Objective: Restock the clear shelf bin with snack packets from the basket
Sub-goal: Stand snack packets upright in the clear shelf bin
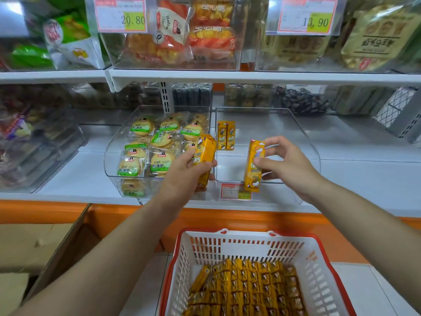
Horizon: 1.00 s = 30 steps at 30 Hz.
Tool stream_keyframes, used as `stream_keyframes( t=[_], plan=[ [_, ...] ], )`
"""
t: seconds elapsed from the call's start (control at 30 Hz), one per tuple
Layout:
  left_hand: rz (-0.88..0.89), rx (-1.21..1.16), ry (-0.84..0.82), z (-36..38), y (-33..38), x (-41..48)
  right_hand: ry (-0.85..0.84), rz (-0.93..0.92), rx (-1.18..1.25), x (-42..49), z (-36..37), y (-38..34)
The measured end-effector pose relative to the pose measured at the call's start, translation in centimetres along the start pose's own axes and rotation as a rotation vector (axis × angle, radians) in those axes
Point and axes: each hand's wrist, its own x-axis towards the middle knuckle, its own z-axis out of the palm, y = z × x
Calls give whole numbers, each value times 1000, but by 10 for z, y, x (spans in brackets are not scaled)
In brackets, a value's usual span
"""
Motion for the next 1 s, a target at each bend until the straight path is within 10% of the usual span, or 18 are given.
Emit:
stream_keyframes(
  t=[1.0],
  plan=[
    [154, 122, 201, -1, -38, 42, 147, 71, -647, 217, 8, 57]
  ],
)
